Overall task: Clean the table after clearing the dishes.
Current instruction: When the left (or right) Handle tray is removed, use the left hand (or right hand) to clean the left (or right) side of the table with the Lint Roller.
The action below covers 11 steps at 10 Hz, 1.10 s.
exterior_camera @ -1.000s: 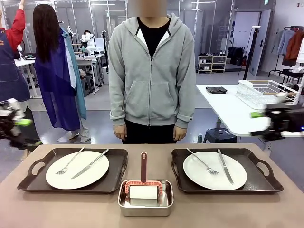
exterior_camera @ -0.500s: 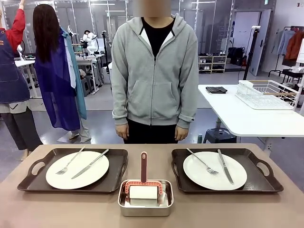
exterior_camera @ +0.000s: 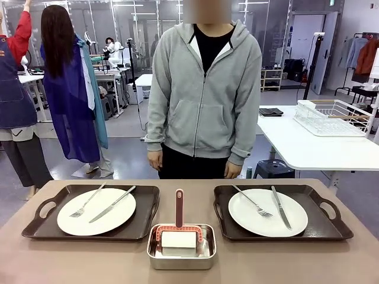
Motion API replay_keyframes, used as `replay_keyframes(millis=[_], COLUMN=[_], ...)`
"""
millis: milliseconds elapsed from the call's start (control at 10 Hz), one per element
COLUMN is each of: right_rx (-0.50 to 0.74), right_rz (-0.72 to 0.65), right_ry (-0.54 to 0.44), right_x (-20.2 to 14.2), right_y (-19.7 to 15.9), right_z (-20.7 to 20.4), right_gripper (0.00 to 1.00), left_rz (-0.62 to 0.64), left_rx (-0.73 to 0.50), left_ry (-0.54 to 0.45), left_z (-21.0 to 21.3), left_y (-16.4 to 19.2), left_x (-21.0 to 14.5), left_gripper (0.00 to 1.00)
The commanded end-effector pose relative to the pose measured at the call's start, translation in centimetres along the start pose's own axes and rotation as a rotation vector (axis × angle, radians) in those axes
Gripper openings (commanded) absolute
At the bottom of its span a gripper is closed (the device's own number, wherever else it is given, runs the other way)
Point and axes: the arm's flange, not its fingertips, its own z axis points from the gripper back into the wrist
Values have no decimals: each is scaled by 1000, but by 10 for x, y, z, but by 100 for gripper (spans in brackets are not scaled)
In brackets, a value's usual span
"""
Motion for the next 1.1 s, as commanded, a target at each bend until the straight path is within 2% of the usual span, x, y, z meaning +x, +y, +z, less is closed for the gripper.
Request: replay_keyframes(millis=[0, 1000], right_rx=[5, 5], right_rz=[12, 12], right_ry=[7, 7], right_x=[-9, -9], right_y=[10, 10], right_z=[0, 0], right_gripper=[100, 100], left_rz=[10, 10], left_rx=[11, 11], left_ry=[-3, -3], left_z=[-4, -4], left_y=[-6, -6], left_x=[-6, -6], left_gripper=[100, 100])
